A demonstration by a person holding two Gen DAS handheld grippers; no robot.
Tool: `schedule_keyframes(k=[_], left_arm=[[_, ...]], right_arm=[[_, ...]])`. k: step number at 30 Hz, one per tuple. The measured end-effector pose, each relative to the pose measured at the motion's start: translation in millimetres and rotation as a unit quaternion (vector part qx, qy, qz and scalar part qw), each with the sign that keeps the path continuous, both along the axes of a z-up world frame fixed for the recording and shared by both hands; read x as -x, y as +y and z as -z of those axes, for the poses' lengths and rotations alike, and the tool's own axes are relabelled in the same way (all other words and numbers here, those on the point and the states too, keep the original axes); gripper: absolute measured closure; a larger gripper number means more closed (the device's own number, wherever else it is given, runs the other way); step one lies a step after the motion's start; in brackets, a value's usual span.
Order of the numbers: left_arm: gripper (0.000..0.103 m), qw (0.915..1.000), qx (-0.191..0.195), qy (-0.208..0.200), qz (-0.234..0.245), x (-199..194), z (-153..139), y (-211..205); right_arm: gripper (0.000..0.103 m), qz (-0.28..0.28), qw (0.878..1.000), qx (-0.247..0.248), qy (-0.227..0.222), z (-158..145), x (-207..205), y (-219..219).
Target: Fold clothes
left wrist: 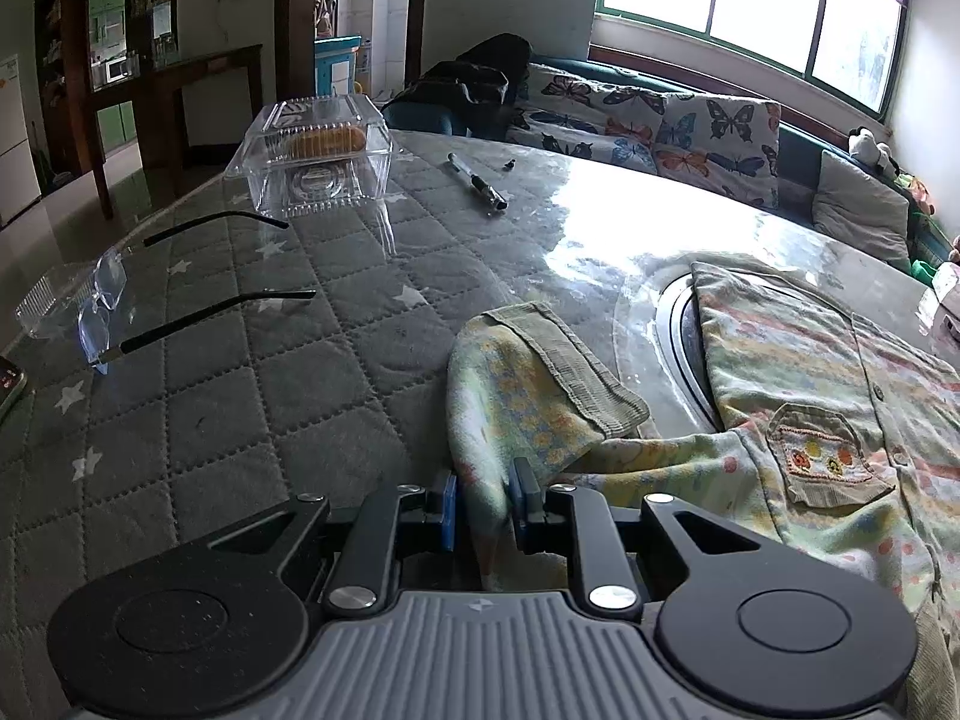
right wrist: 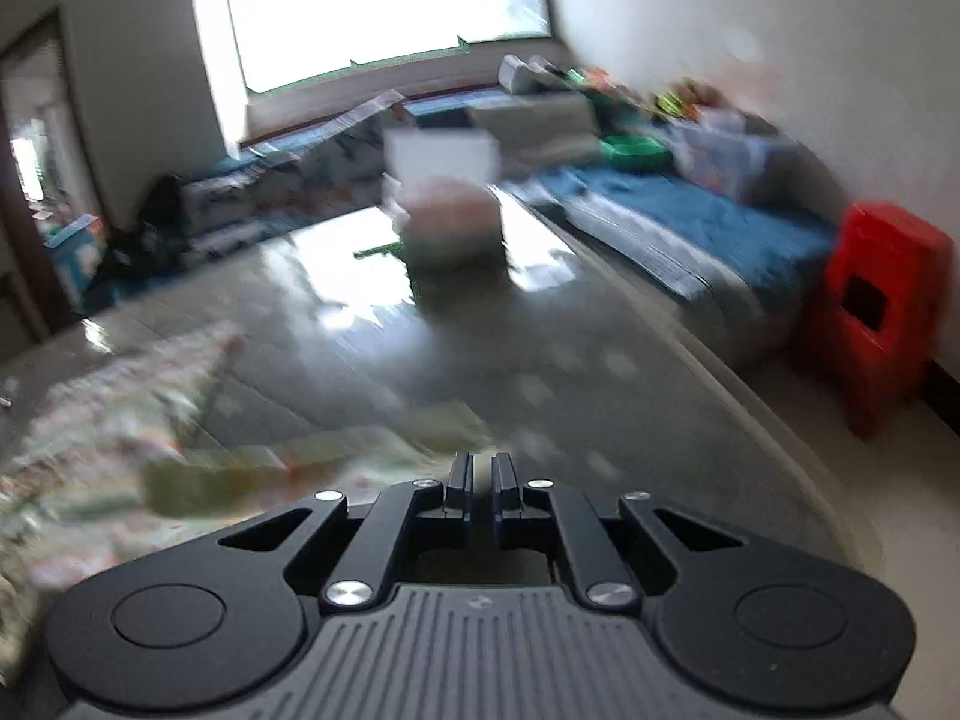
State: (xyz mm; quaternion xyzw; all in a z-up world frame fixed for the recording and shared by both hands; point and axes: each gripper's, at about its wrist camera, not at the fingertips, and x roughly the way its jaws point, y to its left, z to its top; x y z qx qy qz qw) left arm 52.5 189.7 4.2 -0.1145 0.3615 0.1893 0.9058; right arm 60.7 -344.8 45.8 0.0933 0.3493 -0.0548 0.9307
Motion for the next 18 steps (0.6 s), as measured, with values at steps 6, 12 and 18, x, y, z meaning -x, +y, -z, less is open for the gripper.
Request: schedule_keyframes(k=[6,12,18], left_arm=[[0.082,1.0000,-0.004,0.003,0.001,-0.8,-1.3,-0.1],[0.082,0.9999,-0.012,0.002,-0.004,1.6,-1.6,0.7],[0.067,0.9998,-0.020,0.002,-0.010,3.9,-2.0,1.5]], right_arm=[[0.094,0.012,1.000,0.007,0.011,12.0,1.1,-3.2],[0.074,-0.048,0.999,0.007,0.003,14.7,-37.2,26.4],[0.072,-0.077,0.996,0.023,0.022,34.6,-69.2,50.6]])
